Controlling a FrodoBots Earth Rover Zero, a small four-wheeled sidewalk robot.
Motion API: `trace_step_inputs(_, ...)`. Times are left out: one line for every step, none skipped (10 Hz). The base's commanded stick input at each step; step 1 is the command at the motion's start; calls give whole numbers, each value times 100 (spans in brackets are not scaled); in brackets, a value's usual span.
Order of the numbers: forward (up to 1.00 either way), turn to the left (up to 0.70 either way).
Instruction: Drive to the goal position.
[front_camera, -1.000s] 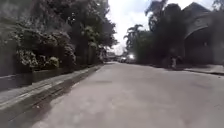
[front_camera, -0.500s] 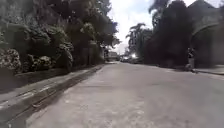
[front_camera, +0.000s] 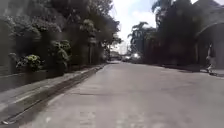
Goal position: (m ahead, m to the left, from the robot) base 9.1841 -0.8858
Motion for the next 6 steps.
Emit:
trace_step_inputs(100,0)
trace_step_inputs(100,0)
trace_step_inputs(100,0)
trace_step_inputs(100,0)
trace_step_inputs(100,0)
trace_step_inputs(100,0)
